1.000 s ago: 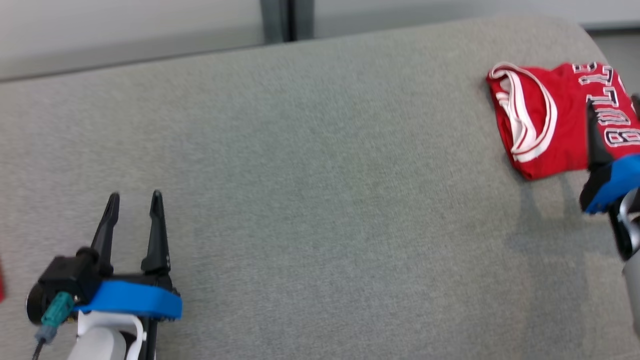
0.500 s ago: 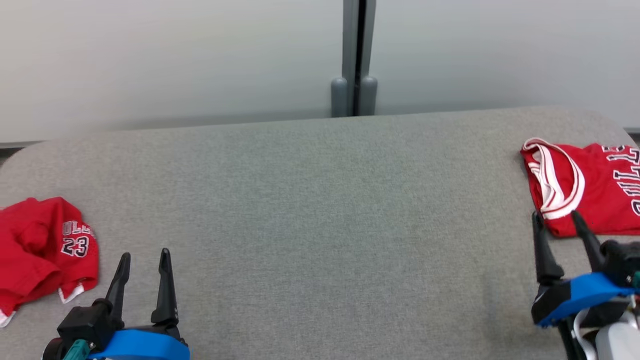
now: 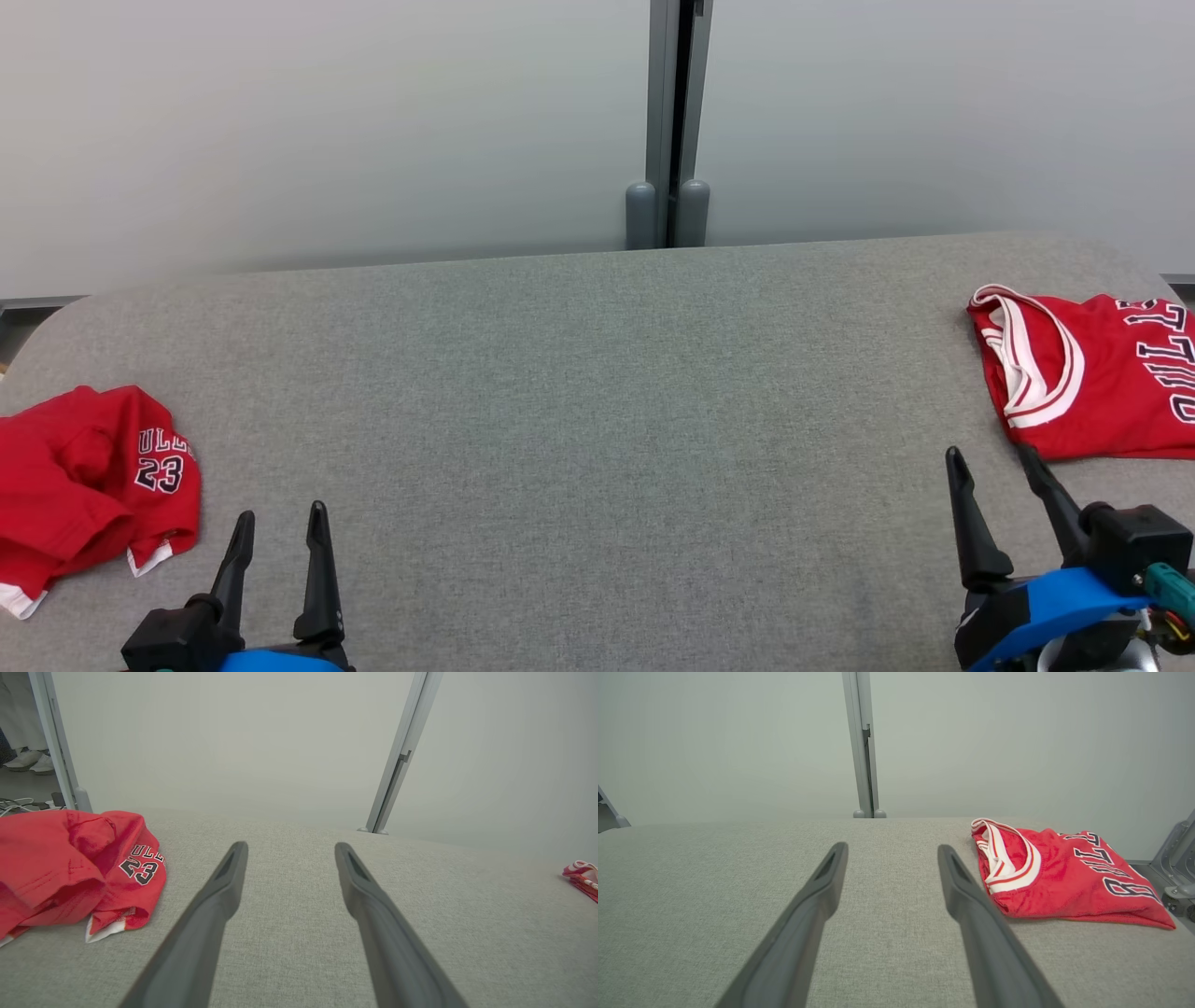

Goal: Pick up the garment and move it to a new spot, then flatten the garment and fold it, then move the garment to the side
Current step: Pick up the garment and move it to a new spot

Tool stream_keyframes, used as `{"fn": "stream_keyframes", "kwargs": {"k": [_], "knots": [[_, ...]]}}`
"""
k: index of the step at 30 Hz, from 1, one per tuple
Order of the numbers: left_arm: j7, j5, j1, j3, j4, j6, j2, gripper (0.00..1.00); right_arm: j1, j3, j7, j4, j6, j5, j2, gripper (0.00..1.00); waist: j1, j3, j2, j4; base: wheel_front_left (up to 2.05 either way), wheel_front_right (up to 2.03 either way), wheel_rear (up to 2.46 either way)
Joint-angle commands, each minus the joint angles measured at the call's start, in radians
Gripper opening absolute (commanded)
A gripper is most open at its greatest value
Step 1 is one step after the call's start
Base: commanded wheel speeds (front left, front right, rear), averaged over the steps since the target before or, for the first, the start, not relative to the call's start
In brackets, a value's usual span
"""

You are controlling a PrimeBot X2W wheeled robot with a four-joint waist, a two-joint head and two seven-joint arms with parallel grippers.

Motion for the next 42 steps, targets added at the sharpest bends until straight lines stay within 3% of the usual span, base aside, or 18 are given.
{"fn": "stream_keyframes", "kwargs": {"k": [1, 12, 18, 36, 42], "knots": [[-0.004, 0.007, 0.012, 0.006, -0.002, -0.004, -0.003, 1.00, 0.021, 0.007, 0.004, -0.009, 0.000, -0.009, 0.004, 1.00, 0.0001, -0.003, -0.0001, -0.002, 0.00, 0.00, 0.00], [-0.004, 0.016, -0.018, 0.001, 0.018, -0.020, -0.004, 1.00, 0.040, 0.020, 0.018, -0.017, 0.000, -0.019, 0.012, 1.00, 0.0001, -0.002, -0.0001, -0.003, 0.00, 0.00, 0.00], [-0.004, 0.018, -0.023, 0.006, 0.015, -0.021, -0.005, 1.00, 0.051, 0.022, 0.014, -0.012, 0.000, -0.014, 0.013, 1.00, 0.0001, -0.003, -0.0001, 0.040, 0.00, 0.00, 0.00], [0.003, 0.015, 0.006, 0.011, -0.006, -0.008, 0.015, 1.00, 0.044, 0.044, -0.007, -0.001, 0.000, 0.011, 0.014, 1.00, 0.0001, -0.009, -0.0001, 0.336, 0.00, 0.00, 0.00], [0.004, 0.009, 0.013, 0.014, -0.011, -0.004, 0.019, 1.00, 0.039, 0.057, -0.008, 0.006, 0.000, 0.010, 0.013, 1.00, 0.0001, -0.011, -0.0001, 0.406, 0.00, 0.00, 0.00]]}}
